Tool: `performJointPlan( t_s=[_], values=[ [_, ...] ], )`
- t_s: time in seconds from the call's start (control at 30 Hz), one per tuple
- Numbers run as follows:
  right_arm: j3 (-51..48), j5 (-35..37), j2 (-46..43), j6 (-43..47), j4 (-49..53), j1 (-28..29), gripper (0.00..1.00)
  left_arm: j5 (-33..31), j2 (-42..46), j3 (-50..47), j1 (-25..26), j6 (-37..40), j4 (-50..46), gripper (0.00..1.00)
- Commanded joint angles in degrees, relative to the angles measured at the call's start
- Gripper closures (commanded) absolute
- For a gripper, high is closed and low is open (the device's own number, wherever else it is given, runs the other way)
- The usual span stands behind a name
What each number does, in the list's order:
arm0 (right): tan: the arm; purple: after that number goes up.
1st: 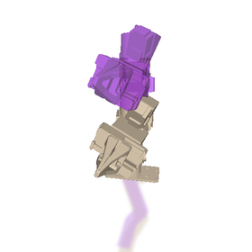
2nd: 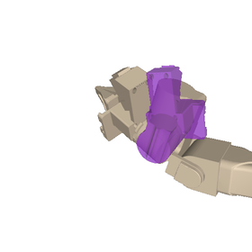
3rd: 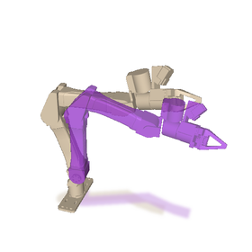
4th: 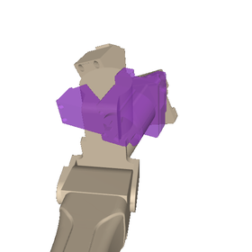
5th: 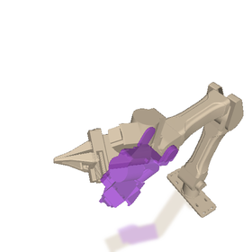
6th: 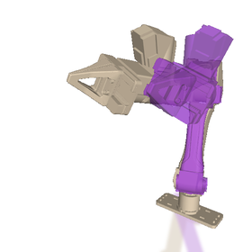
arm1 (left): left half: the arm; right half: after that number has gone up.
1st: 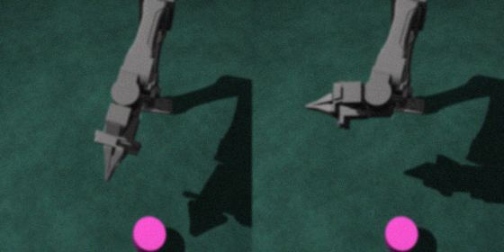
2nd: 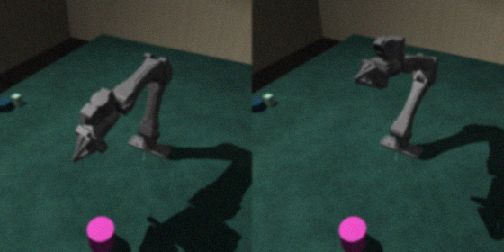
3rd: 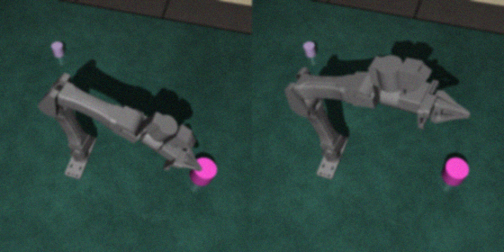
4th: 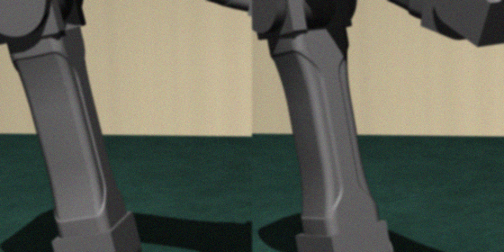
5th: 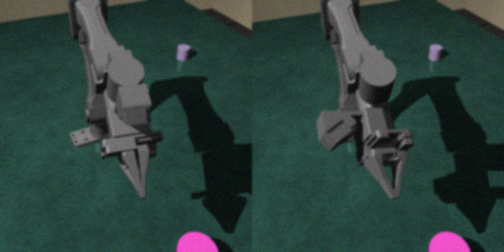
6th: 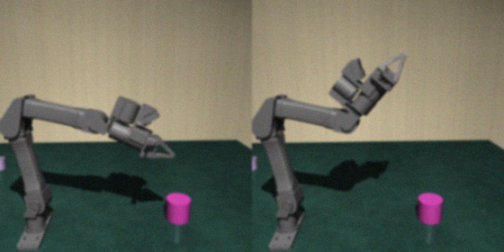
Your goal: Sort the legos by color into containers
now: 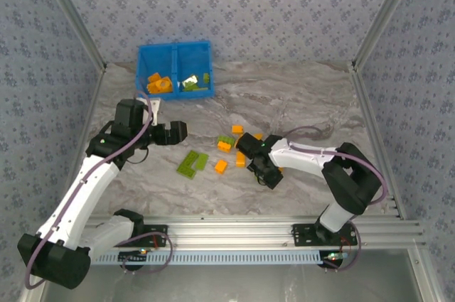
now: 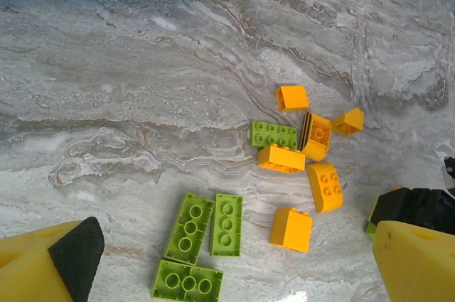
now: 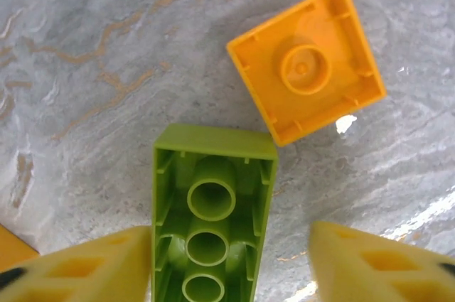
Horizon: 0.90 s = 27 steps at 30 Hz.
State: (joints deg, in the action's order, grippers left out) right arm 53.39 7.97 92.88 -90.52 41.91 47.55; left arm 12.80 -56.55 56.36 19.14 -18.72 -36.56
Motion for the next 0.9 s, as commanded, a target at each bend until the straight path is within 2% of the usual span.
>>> performJointPlan(
  t_s=[0.0,0.1,0.23,0.37,0.4,0.5,0.63,0.73,0.87],
  values=[
    [-1.32,2.26,-1.75,-1.08,2.00,0.36,0.53,-0.13,0.48,-0.20,0.20,0.61,1.13,0.01],
    [-0.94,5.40,-6.17,0.04,4.55,0.85,0.61,-0.23,0.36,-0.13,0.21,0.61,1.31,0.01],
    [2.46,12.14,-12.98,6.87,6.49,1.84,0.67,-0.43,0.39,-0.04,0.21,0.27,2.01,0.01],
    [10.97,16.99,-14.61,21.57,4.25,3.29,0.67,-0.85,0.73,0.51,0.20,-0.15,1.97,0.01],
    [13.69,17.03,-13.98,28.22,2.00,3.99,0.66,-1.43,1.19,0.55,0.20,-0.26,1.94,0.01],
    [22.44,16.32,-9.63,46.32,-2.44,6.06,0.65,-3.22,3.03,0.51,0.20,-0.70,1.97,0.01],
    [36.25,8.89,0.63,63.98,-1.97,5.65,0.65,-4.65,5.60,0.58,0.20,-1.01,0.60,0.01],
    [48.31,5.65,10.05,72.66,0.41,5.28,0.64,-5.70,7.66,0.27,0.20,-1.40,-0.82,0.01],
    [64.40,4.38,23.40,77.00,3.08,3.43,0.64,-6.31,10.23,-0.38,0.20,-2.62,-1.94,0.01]
  ],
)
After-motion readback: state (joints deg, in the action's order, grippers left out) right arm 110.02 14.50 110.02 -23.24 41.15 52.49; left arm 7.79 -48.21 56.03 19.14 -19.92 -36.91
